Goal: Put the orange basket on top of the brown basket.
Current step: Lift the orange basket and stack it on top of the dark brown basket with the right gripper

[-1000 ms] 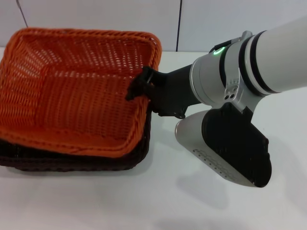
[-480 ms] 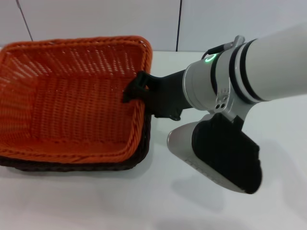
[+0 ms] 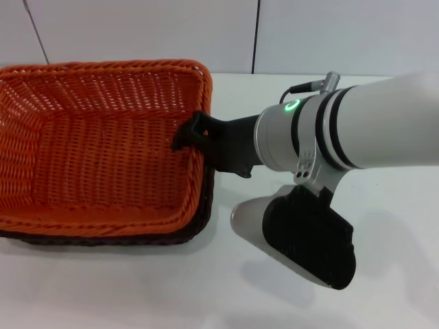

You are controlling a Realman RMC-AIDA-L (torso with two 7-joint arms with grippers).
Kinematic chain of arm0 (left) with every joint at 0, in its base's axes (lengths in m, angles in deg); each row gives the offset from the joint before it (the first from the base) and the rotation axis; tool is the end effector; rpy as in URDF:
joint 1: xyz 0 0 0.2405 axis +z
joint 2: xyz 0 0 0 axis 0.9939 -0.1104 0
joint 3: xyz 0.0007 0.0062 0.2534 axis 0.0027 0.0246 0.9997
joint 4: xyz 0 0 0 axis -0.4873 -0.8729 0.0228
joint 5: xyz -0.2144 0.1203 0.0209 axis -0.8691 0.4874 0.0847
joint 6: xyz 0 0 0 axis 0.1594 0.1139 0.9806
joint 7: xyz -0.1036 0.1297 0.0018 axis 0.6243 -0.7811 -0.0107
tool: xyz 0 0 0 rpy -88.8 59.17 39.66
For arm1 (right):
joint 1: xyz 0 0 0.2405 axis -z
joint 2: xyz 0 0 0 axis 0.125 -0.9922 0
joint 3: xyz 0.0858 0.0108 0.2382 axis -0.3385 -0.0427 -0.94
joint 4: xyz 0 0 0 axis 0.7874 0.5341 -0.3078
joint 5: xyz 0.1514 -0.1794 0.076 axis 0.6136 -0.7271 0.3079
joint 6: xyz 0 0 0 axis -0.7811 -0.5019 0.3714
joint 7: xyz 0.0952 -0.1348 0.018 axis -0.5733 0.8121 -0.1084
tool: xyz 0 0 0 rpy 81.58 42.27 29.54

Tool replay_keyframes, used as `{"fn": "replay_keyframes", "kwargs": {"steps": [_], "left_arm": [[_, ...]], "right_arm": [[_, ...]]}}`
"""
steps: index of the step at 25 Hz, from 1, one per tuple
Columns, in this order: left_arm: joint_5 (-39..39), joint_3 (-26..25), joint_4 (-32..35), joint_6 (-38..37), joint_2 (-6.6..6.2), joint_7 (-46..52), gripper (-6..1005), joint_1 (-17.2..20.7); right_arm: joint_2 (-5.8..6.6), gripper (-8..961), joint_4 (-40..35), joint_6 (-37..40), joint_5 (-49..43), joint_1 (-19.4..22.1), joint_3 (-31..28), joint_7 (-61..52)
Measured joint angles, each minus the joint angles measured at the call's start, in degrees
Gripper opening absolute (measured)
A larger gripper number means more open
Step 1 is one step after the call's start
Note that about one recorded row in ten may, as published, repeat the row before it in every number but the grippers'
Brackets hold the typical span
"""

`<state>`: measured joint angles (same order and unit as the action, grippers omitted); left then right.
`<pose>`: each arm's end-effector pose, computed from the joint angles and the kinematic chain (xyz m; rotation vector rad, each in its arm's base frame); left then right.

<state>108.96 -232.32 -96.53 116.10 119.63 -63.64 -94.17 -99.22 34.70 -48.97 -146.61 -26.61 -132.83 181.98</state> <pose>-0.4480 0.2094 0.1719 -0.5905 -0.5757 -1.4881 0.0093 0.3534 -0.0924 -2.0501 -1.8484 -0.5424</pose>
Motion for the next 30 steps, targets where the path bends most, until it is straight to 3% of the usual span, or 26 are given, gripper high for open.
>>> {"fn": "replay_keyframes", "kwargs": {"steps": [17, 26, 30], "left_arm": [[0.32, 0.31, 0.36, 0.10, -0.07, 0.00, 710, 0.35], [0.29, 0.09, 0.81, 0.07, -0.18, 0.20, 710, 0.73], [0.12, 0.15, 1.01, -0.19, -0.14, 0.40, 710, 0.93]], "right_arm": [[-0.01, 377, -1.16, 5.99, -1.02, 0.63, 1.73, -2.43], [-0.18, 377, -1.86, 10.03, 0.60, 3.48, 4.22, -3.78], [-0.23, 377, -1.98, 15.34, -1.90, 5.65, 7.04, -5.89]]}}
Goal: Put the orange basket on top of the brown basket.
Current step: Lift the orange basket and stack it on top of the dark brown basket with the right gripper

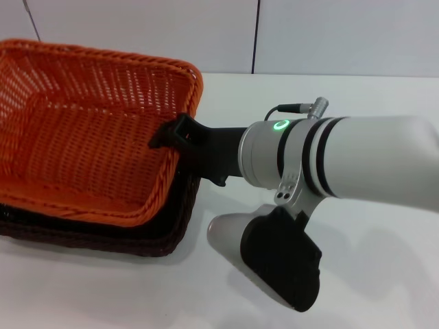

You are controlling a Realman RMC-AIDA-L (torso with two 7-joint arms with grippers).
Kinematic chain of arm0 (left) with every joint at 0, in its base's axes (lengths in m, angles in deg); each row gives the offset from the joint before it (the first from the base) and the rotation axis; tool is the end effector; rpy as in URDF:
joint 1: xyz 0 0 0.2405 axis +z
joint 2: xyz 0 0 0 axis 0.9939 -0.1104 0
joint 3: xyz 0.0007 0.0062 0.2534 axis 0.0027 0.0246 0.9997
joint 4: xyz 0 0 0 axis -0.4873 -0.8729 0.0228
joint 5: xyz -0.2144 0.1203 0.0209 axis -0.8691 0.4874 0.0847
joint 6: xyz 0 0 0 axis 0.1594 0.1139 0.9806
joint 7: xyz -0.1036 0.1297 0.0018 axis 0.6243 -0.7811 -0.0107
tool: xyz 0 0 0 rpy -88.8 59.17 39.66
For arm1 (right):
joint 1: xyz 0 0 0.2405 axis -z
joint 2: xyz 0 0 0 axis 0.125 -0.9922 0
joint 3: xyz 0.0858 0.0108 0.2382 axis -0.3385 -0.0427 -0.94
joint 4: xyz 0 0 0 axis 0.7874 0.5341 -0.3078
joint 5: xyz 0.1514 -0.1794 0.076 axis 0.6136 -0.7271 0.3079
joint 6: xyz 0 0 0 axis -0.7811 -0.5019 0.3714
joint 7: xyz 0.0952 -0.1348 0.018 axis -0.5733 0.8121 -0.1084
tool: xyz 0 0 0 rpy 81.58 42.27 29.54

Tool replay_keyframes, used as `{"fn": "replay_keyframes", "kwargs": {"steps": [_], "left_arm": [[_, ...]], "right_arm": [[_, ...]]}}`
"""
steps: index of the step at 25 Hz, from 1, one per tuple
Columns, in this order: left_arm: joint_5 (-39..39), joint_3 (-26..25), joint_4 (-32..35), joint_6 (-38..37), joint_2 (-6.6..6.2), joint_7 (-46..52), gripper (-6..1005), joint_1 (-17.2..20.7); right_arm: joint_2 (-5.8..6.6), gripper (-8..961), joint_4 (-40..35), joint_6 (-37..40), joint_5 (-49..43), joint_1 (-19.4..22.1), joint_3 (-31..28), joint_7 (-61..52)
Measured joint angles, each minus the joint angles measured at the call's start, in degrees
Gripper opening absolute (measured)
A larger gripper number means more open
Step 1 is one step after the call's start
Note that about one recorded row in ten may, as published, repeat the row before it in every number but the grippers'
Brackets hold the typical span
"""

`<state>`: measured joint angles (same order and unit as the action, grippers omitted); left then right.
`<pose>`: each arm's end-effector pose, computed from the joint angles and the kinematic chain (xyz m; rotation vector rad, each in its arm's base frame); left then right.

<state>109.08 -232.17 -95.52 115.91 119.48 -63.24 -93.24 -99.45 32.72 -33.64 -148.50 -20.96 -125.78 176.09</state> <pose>-0.4532 0.2022 0.1679 -0.5784 -0.6023 -1.4788 0.0143 0.3451 -0.1173 -2.0243 -1.7020 -0.4073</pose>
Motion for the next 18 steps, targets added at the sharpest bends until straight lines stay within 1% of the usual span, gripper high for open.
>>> {"fn": "replay_keyframes", "kwargs": {"steps": [3, 7, 8, 9, 11, 12, 13, 14, 15, 18], "left_arm": [[0.03, 0.15, 0.13, -0.05, -0.04, 0.07, 710, -0.01], [0.25, 0.27, 0.37, -0.17, -0.07, 0.10, 710, -0.30], [0.29, 0.29, 0.42, -0.19, -0.07, 0.11, 710, -0.42], [0.29, 0.29, 0.42, -0.19, -0.07, 0.11, 710, -0.42], [0.24, 0.29, 0.43, -0.11, -0.04, 0.12, 710, -0.57], [0.07, 0.29, 0.47, 0.01, 0.04, 0.12, 710, -0.71], [0.07, 0.29, 0.47, 0.01, 0.04, 0.12, 710, -0.71], [-0.04, 0.29, 0.55, 0.04, 0.09, 0.19, 710, -0.84], [-0.04, 0.29, 0.55, 0.04, 0.09, 0.19, 710, -0.84], [-0.05, 0.29, 0.61, 0.16, 0.11, 0.35, 710, -0.92]], "right_arm": [[0.04, 377, -0.15, 0.06, -0.31, 0.11, 0.31, -0.38], [0.13, 376, 0.31, -2.09, 1.66, -0.52, -0.43, -0.52], [0.18, 376, 1.86, -4.57, 2.80, -0.74, -1.50, -0.75], [0.18, 376, 1.86, -4.57, 2.80, -0.74, -1.50, -0.75], [0.24, 376, 4.30, -9.62, 5.01, -1.47, -4.04, -0.97], [0.24, 376, 4.87, -12.91, 6.33, -2.49, -5.95, -1.28], [0.24, 376, 4.87, -12.91, 6.33, -2.49, -5.95, -1.28], [0.24, 376, 5.05, -16.24, 7.11, -4.02, -7.98, -1.89], [0.24, 376, 5.05, -16.24, 7.11, -4.02, -7.98, -1.89], [0.26, 376, 4.94, -20.95, 8.03, -7.11, -10.77, -3.22]]}}
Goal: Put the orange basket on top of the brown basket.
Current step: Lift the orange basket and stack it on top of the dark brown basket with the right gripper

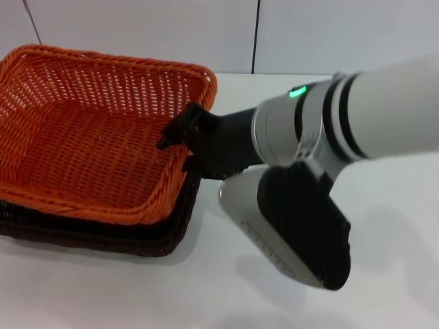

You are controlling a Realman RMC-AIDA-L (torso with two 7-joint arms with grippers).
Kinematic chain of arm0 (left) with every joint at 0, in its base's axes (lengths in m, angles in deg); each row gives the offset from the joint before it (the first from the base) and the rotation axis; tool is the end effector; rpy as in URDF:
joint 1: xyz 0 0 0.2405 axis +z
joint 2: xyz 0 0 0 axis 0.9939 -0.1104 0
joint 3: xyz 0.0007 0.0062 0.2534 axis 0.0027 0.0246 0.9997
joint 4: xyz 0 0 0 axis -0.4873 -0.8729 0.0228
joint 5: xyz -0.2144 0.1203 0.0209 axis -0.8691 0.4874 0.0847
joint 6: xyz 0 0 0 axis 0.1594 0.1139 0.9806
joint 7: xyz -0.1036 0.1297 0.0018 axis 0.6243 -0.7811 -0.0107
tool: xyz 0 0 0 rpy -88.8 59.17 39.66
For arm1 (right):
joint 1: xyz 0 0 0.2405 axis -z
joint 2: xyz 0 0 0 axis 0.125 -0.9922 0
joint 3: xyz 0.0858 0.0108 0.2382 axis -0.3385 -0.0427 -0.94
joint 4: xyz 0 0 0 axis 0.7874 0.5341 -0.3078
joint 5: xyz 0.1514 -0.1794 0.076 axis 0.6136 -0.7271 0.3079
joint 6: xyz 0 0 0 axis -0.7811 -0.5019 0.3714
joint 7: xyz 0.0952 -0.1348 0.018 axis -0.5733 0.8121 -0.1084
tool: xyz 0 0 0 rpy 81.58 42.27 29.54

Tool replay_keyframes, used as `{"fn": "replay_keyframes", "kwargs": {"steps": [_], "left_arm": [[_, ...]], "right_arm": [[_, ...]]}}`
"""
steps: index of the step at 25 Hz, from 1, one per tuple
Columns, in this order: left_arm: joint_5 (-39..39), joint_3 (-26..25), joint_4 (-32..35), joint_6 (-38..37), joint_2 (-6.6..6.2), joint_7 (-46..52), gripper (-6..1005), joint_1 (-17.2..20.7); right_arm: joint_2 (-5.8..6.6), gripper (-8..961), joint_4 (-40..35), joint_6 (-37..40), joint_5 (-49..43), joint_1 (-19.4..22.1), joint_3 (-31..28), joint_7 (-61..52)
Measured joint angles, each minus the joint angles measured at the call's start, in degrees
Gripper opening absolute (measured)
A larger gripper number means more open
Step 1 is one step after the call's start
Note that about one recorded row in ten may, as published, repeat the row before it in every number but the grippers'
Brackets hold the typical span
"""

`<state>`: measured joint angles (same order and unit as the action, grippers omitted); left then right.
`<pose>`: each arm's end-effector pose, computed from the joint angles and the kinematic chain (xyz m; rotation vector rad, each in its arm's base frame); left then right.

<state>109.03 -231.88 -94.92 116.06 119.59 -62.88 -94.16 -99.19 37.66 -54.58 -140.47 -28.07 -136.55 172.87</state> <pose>-0.4498 0.2096 0.1639 -0.5816 -0.6128 -1.5031 -0.0076 0.3432 -0.0785 -2.2446 -1.6553 -0.3961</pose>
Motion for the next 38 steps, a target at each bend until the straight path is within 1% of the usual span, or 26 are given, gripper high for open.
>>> {"fn": "replay_keyframes", "kwargs": {"steps": [1, 2, 4, 5, 6, 9, 10, 11, 12, 19, 20, 21, 22, 23, 24, 26, 27, 33, 35, 38], "left_arm": [[0.00, 0.00, 0.00, 0.00, 0.00, 0.00, 710, 0.00], [0.00, 0.00, 0.00, 0.03, 0.01, 0.01, 710, -0.04], [0.11, 0.00, 0.28, 0.09, 0.02, 0.03, 710, -0.24], [0.11, 0.00, 0.28, 0.09, 0.02, 0.03, 710, -0.24], [0.13, 0.00, 0.40, 0.10, 0.02, 0.03, 710, -0.27], [0.20, 0.00, 0.63, 0.21, -0.02, 0.04, 710, -0.32], [0.20, 0.00, 0.63, 0.21, -0.02, 0.04, 710, -0.32], [0.21, 0.00, 0.63, 0.22, -0.02, 0.04, 710, -0.29], [0.21, 0.00, 0.63, 0.22, -0.02, 0.04, 710, -0.29], [0.01, 0.00, 0.50, 0.34, -0.14, 0.03, 710, -0.36], [0.01, 0.00, 0.50, 0.34, -0.14, 0.03, 710, -0.36], [0.01, 0.00, 0.50, 0.34, -0.14, 0.03, 710, -0.36], [0.01, 0.00, 0.50, 0.34, -0.14, 0.03, 710, -0.36], [0.01, 0.00, 0.47, 0.39, -0.14, 0.03, 710, -0.42], [0.01, 0.00, 0.47, 0.39, -0.14, 0.03, 710, -0.42], [0.18, 0.00, 0.42, 0.45, -0.14, 0.03, 712, -0.65], [0.31, 0.00, 0.45, 0.51, -0.14, 0.05, 712, -0.72], [0.40, 0.00, 0.57, 0.81, -0.10, 0.40, 712, -0.85], [0.40, 0.00, 0.57, 0.81, -0.10, 0.40, 712, -0.85], [0.44, 0.00, 0.57, 0.87, -0.13, 0.50, 712, -0.84]], "right_arm": [[0.00, 376, 0.00, 0.00, 0.00, 0.00, 0.00, 0.00], [0.07, 376, -0.76, -2.94, 0.69, -2.67, -1.84, -1.02], [0.10, 376, -2.81, -5.59, 1.29, -5.79, -3.26, -1.74], [0.10, 376, -2.81, -5.59, 1.29, -5.79, -3.26, -1.74], [0.13, 376, -4.70, -7.01, 1.35, -7.47, -3.29, -1.97], [0.17, 376, -6.64, -9.88, 1.12, -9.97, -3.21, -2.77], [0.17, 376, -6.64, -9.88, 1.12, -9.97, -3.21, -2.77], [0.17, 376, -7.15, -12.30, 0.99, -11.65, -3.60, -3.44], [0.17, 376, -7.15, -12.30, 0.99, -11.65, -3.60, -3.44], [0.19, 376, -7.83, -15.16, -0.41, -16.30, -5.55, -5.74], [0.19, 376, -7.83, -15.16, -0.41, -16.30, -5.55, -5.74], [0.23, 376, -8.85, -16.15, -0.28, -17.87, -6.27, -6.12], [0.23, 376, -8.85, -16.15, -0.28, -17.87, -6.27, -6.12], [0.23, 376, -10.98, -16.61, -0.05, -19.64, -6.72, -6.36], [0.23, 376, -10.98, -16.61, -0.05, -19.64, -6.72, -6.36], [0.14, 376, -15.64, -16.37, 0.36, -22.33, -6.97, -6.87], [0.14, 376, -15.64, -16.37, 0.36, -22.33, -6.97, -6.87], [0.17, 376, -23.10, -14.38, 2.08, -26.29, -7.29, -7.11], [0.17, 376, -23.37, -13.48, 2.05, -26.80, -7.28, -7.31], [0.19, 377, -21.05, -12.52, 2.07, -26.11, -6.99, -7.48]]}}
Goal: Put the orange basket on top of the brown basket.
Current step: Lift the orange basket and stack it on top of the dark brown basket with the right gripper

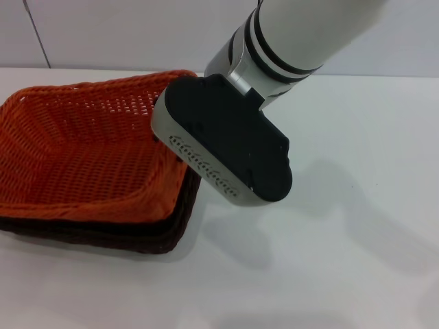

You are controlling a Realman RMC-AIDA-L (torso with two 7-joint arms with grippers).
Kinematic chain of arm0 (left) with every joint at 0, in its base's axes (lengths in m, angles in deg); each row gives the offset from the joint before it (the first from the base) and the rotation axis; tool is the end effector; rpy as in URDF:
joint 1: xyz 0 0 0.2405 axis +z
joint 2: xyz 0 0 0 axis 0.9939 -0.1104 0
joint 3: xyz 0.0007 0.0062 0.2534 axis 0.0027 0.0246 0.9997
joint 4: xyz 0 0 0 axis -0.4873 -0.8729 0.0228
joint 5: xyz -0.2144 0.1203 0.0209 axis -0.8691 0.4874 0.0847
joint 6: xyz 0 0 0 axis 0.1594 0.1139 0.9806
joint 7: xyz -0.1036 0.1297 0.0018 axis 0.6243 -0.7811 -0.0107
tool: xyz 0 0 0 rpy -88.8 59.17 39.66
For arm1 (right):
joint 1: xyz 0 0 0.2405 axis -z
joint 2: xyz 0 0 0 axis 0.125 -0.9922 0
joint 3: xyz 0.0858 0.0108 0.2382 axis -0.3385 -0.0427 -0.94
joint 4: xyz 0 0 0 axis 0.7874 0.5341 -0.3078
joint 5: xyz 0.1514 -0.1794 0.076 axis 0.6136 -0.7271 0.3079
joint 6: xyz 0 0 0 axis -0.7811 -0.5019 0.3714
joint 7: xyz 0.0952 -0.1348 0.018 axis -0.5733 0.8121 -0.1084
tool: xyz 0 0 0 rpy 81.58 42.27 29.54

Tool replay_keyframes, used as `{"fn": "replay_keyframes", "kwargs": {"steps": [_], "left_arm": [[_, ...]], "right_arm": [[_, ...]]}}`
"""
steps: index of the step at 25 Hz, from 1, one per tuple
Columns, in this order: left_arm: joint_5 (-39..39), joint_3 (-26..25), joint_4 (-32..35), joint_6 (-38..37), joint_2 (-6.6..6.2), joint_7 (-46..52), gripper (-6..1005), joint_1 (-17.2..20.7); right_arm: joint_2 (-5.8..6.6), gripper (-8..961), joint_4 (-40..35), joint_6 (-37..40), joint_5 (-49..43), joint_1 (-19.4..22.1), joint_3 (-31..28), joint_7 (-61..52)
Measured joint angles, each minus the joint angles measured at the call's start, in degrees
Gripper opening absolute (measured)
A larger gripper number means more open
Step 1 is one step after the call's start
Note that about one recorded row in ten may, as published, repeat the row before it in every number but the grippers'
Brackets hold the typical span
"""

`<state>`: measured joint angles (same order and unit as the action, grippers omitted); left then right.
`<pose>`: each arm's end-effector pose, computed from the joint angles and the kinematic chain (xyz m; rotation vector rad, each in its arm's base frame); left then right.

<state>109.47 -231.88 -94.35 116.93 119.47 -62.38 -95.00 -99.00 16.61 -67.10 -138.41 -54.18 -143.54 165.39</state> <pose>-0.4448 0.2159 0.1621 -0.5954 -0.6103 -1.5315 -0.0468 0.3789 -0.0958 -2.4525 -1.6615 -0.6363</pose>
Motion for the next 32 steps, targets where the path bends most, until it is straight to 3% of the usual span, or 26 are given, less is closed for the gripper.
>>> {"fn": "replay_keyframes", "kwargs": {"steps": [6, 17, 21, 23, 27, 32], "left_arm": [[0.02, 0.00, -0.20, 0.02, -0.04, 0.05, 712, 0.00], [-0.15, 0.04, 0.03, -0.89, -0.08, 0.06, 712, -0.16], [-0.41, -0.33, 0.46, -1.66, 0.01, -0.07, 712, -0.53], [-0.42, -0.40, 0.77, -1.75, 0.02, -0.20, 712, -0.65], [-0.43, -0.51, 1.57, -2.10, 0.01, -0.55, 712, -0.68], [-0.48, -0.53, 1.59, -2.46, 0.03, -0.56, 712, -0.56]], "right_arm": [[-0.01, 377, 0.98, 4.69, -2.72, 2.59, 5.26, -0.66], [0.39, 377, 0.85, 6.29, 0.01, 3.43, 4.45, -0.37], [1.87, 377, -1.99, 7.20, 4.17, 1.67, 3.66, -0.59], [2.51, 377, -4.55, 12.41, 5.82, 1.41, 4.14, -0.71], [2.86, 377, -6.40, 17.13, 6.12, 1.42, 5.81, -1.05], [3.54, 376, -7.38, 15.02, 7.00, 0.00, 6.87, -1.81]]}}
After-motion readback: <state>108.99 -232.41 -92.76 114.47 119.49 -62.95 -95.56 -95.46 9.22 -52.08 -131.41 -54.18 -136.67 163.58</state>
